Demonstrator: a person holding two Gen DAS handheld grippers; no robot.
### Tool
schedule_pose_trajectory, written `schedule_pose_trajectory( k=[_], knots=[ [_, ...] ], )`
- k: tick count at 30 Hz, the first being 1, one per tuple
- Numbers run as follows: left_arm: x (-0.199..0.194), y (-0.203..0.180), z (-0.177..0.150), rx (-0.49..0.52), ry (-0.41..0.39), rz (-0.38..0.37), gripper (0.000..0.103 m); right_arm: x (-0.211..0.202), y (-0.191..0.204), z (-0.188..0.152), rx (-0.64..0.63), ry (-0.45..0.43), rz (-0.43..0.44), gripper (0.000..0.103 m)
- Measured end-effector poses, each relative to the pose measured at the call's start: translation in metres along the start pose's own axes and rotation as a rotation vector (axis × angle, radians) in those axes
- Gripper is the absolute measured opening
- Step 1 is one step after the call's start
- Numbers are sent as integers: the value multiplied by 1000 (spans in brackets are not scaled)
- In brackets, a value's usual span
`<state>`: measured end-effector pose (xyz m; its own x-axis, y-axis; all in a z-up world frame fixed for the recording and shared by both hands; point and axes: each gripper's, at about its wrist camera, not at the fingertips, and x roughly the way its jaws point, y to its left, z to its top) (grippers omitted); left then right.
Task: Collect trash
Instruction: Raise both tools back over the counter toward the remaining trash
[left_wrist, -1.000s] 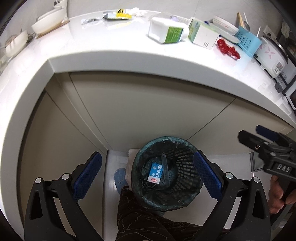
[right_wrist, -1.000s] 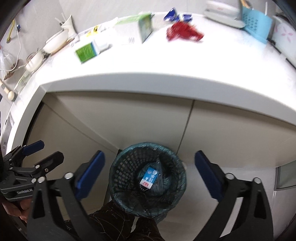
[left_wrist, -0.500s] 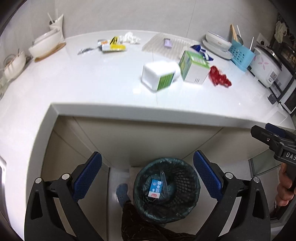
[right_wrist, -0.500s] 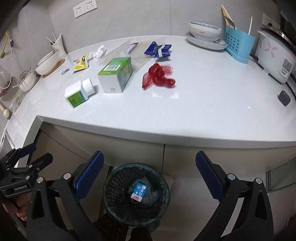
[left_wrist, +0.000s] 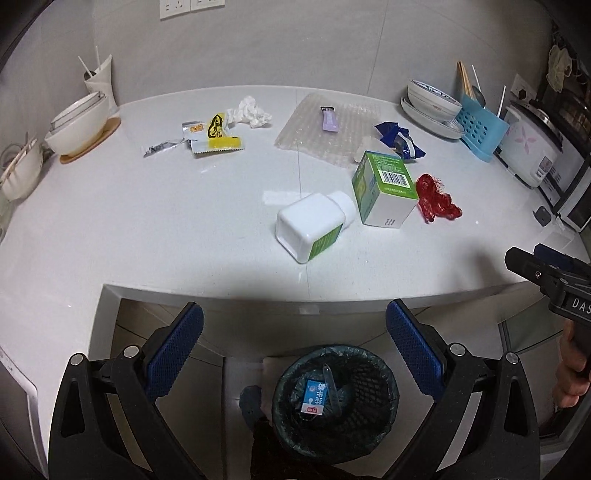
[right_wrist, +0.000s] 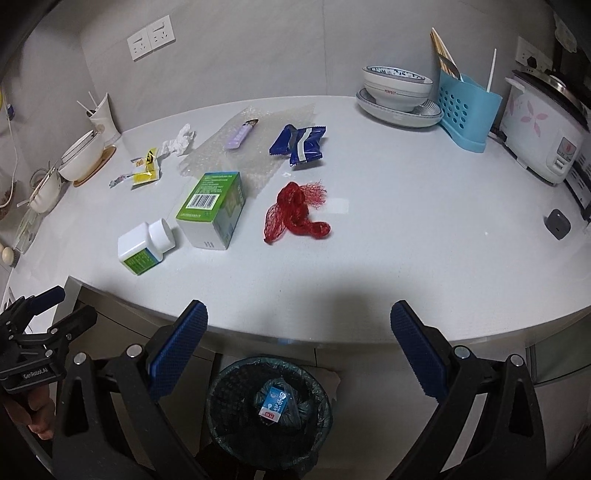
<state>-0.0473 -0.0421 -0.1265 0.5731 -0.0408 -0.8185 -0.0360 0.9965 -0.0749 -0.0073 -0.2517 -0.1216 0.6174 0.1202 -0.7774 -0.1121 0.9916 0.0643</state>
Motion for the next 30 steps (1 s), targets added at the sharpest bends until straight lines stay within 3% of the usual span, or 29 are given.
schedule_pose_trajectory(
  k=[19, 30],
  knots=[
    [43, 0, 49, 68, 43, -10, 97, 44, -6, 55, 38, 31, -26, 95],
    [74, 1, 62, 112, 92, -28, 95, 85, 2, 78, 35, 110, -17, 79]
  ],
)
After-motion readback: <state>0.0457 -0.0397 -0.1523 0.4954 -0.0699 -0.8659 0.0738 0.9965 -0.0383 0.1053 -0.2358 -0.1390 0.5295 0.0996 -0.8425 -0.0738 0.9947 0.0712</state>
